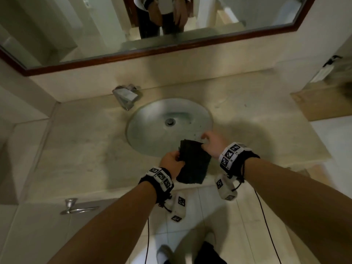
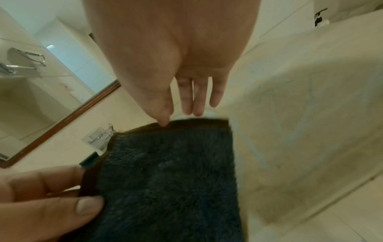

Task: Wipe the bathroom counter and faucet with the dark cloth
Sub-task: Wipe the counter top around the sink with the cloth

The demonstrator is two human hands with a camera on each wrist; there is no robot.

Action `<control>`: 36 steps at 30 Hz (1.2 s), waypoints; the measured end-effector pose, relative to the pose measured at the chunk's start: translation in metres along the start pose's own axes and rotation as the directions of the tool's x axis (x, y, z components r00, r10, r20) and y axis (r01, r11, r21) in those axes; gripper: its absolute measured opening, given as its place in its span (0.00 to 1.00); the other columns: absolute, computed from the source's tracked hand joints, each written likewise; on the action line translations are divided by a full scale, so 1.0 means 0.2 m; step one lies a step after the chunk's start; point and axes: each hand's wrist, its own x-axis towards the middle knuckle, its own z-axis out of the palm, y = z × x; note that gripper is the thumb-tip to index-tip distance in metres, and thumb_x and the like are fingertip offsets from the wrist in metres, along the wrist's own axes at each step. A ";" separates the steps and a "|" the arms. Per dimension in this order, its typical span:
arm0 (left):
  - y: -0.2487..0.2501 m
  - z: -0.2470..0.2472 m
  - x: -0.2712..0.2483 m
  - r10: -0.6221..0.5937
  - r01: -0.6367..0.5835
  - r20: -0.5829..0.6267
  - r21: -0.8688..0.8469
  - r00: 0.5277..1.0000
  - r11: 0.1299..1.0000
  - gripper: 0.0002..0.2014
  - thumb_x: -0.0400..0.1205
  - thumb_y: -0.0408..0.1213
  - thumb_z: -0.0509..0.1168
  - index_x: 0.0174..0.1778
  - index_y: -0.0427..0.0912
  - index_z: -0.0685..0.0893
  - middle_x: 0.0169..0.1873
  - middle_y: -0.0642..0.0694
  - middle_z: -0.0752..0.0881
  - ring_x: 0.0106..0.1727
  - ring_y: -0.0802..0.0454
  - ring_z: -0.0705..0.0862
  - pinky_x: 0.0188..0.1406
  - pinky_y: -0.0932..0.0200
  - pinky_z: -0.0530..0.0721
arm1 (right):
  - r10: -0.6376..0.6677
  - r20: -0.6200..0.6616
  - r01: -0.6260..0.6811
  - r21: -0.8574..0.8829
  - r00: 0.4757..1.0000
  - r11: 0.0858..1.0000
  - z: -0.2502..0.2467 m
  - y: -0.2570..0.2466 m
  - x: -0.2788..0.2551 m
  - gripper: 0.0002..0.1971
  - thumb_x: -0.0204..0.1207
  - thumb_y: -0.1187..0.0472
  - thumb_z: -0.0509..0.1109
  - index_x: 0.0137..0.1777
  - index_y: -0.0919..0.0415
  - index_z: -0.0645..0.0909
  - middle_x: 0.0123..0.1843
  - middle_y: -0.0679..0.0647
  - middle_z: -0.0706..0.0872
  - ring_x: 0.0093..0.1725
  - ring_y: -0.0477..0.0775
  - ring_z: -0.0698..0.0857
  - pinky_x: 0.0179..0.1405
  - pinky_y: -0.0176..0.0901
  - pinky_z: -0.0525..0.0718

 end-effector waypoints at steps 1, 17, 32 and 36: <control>-0.04 0.02 0.02 -0.026 0.026 -0.019 -0.015 0.999 1.000 0.08 0.79 0.29 0.65 0.52 0.35 0.86 0.44 0.40 0.88 0.47 0.45 0.85 0.49 0.54 0.83 | 0.001 -0.004 -0.001 -0.021 1.000 1.000 0.03 0.01 0.01 0.17 0.76 0.62 0.71 0.64 0.59 0.79 0.68 0.60 0.79 0.62 0.62 0.81 0.55 0.45 0.79; -0.54 -0.11 0.07 -0.026 0.027 -0.078 0.015 0.997 1.000 0.14 0.72 0.36 0.69 0.53 0.51 0.86 0.50 0.49 0.89 0.54 0.47 0.87 0.55 0.50 0.86 | -0.098 0.176 0.170 -0.464 0.980 0.869 0.67 -0.07 -0.16 0.32 0.80 0.39 0.60 0.83 0.42 0.58 0.87 0.52 0.53 0.82 0.64 0.55 0.81 0.58 0.61; -0.65 -0.26 0.16 0.095 -0.136 0.101 0.840 0.990 0.525 0.57 0.67 0.63 0.74 0.84 0.49 0.49 0.84 0.47 0.53 0.84 0.43 0.52 0.76 0.30 0.59 | 0.004 -0.044 -0.024 -0.483 0.999 0.875 0.95 -0.07 -0.13 0.39 0.79 0.30 0.42 0.86 0.47 0.38 0.87 0.53 0.34 0.85 0.57 0.34 0.83 0.60 0.36; -0.64 -0.27 0.17 0.094 -0.155 0.124 0.853 0.988 0.498 0.56 0.64 0.65 0.75 0.83 0.49 0.53 0.81 0.48 0.58 0.81 0.43 0.58 0.73 0.29 0.62 | 0.019 -0.070 -0.050 -0.470 0.997 0.881 0.95 -0.01 -0.11 0.39 0.79 0.29 0.40 0.86 0.45 0.37 0.87 0.51 0.34 0.85 0.56 0.35 0.83 0.58 0.36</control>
